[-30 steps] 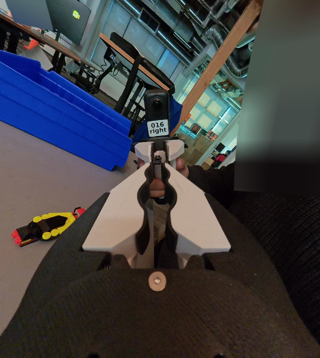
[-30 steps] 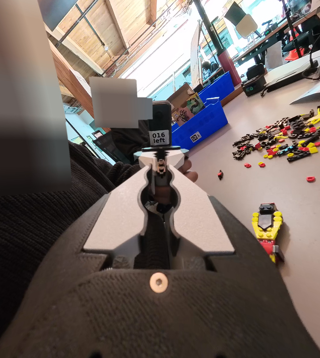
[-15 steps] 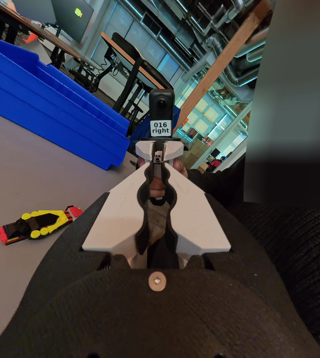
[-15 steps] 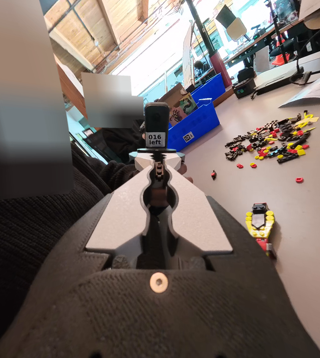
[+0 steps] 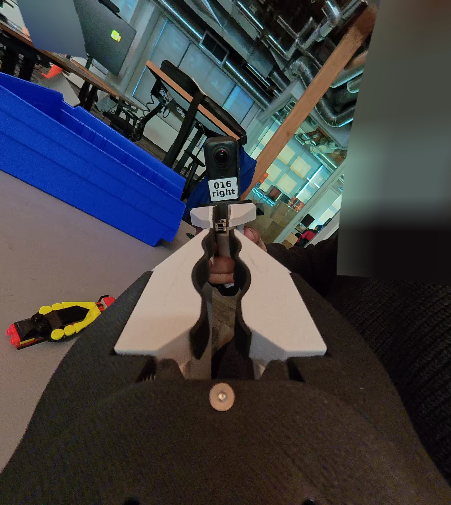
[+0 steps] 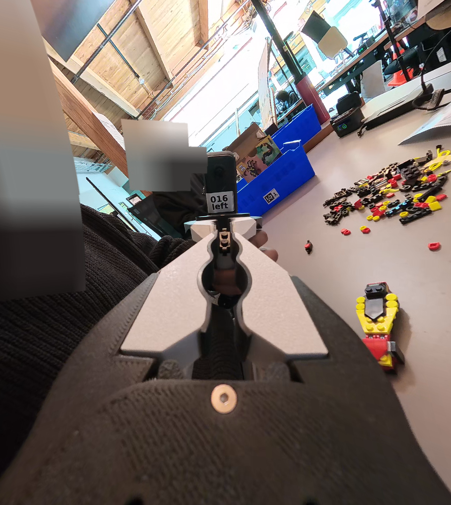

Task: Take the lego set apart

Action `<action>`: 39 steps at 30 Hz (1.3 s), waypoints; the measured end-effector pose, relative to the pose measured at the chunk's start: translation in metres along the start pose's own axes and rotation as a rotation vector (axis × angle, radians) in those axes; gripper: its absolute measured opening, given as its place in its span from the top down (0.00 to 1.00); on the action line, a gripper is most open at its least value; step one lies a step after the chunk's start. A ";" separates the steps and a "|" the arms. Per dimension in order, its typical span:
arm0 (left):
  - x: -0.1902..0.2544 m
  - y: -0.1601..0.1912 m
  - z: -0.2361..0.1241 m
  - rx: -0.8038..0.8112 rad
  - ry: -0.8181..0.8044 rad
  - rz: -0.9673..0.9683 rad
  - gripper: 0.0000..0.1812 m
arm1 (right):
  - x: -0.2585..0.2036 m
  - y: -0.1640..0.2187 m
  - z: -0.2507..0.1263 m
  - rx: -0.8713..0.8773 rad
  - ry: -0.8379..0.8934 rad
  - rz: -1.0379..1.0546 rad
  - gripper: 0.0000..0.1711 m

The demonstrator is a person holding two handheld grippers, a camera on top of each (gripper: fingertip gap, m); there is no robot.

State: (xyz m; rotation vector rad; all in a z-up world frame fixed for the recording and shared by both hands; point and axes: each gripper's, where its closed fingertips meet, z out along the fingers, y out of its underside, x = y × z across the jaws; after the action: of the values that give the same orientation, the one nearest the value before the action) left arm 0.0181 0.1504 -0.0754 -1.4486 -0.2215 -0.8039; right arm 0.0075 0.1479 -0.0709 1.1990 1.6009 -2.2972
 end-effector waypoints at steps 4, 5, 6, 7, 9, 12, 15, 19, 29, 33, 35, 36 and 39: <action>-0.001 -0.001 -0.001 0.006 -0.004 0.001 0.96 | 0.001 -0.001 0.000 0.003 0.001 0.001 0.96; -0.001 -0.001 -0.001 0.007 -0.003 0.000 0.96 | 0.001 0.000 0.000 0.002 0.002 0.001 0.96; -0.001 -0.001 -0.001 0.007 -0.004 0.000 0.96 | 0.001 0.000 0.000 0.001 0.001 0.003 0.96; -0.001 -0.001 -0.001 0.008 -0.005 0.001 0.96 | 0.001 0.000 0.000 0.000 0.001 0.003 0.96; -0.002 -0.002 -0.001 0.010 -0.008 0.000 0.97 | 0.001 0.001 0.000 -0.002 0.002 0.003 0.96; -0.002 -0.002 -0.001 0.003 -0.007 -0.008 0.97 | 0.001 0.000 0.000 -0.001 0.002 0.000 0.96; -0.002 -0.002 -0.001 -0.007 -0.005 -0.014 0.97 | 0.001 0.000 0.000 0.005 0.002 -0.001 0.96; -0.002 -0.001 -0.001 -0.022 0.005 -0.035 0.97 | 0.001 0.001 -0.001 0.001 -0.003 0.002 0.96; 0.004 0.001 0.000 -0.062 0.008 -0.074 0.95 | -0.003 -0.003 -0.002 0.013 0.054 -0.010 0.96; 0.014 0.012 0.004 -0.123 0.047 -0.040 0.99 | 0.002 -0.013 -0.009 0.087 0.070 0.016 1.00; 0.023 0.032 0.014 -0.189 0.036 0.043 0.99 | 0.009 -0.028 -0.021 0.157 0.062 0.054 1.00; 0.021 0.031 0.016 -0.191 0.022 0.040 0.99 | 0.010 -0.026 -0.021 0.131 0.083 0.014 1.00; -0.011 0.016 0.003 -0.141 -0.073 0.019 0.99 | 0.008 -0.028 -0.019 0.133 0.107 -0.018 1.00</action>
State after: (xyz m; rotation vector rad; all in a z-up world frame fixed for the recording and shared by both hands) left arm 0.0213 0.1558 -0.0939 -1.6122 -0.2097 -0.7642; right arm -0.0012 0.1785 -0.0575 1.3640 1.5182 -2.4227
